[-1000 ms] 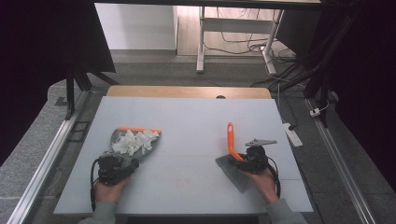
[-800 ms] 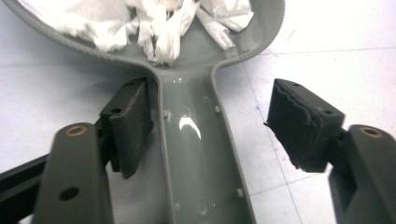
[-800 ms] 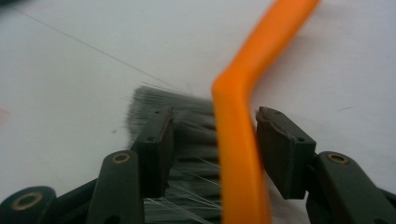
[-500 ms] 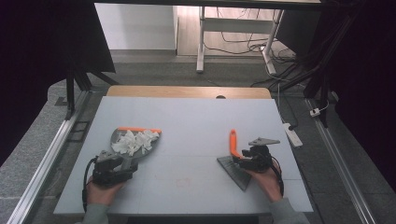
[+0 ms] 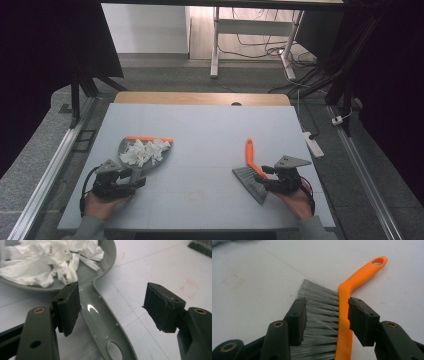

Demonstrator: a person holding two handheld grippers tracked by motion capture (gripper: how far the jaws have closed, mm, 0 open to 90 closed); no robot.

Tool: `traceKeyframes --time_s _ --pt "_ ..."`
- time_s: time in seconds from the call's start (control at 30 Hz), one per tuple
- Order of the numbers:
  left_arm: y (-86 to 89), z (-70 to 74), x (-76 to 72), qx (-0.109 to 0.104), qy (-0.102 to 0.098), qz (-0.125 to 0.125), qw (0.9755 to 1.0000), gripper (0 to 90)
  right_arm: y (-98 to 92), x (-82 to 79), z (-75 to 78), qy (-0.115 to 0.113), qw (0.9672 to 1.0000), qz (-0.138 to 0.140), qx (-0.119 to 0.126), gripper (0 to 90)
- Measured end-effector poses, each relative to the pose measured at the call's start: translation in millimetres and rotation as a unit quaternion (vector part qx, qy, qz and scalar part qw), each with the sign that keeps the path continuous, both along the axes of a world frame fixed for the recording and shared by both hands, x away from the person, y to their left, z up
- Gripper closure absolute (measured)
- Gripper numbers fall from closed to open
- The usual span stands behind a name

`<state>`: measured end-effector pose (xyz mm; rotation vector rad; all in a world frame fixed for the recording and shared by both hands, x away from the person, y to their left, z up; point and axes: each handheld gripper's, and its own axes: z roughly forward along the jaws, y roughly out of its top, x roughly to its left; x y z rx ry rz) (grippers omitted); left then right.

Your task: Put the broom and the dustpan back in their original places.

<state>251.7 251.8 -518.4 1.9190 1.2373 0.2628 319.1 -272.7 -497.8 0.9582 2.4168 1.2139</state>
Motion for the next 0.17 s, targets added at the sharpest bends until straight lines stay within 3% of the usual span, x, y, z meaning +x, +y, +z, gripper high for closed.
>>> traceKeyframes --time_s 0.17 --pt "0.7 1.9 -3.2 0.002 -0.006 0.006 1.0 29.9 1.6 -3.0 1.0 -0.013 0.9999 0.01 -0.004 49.2"
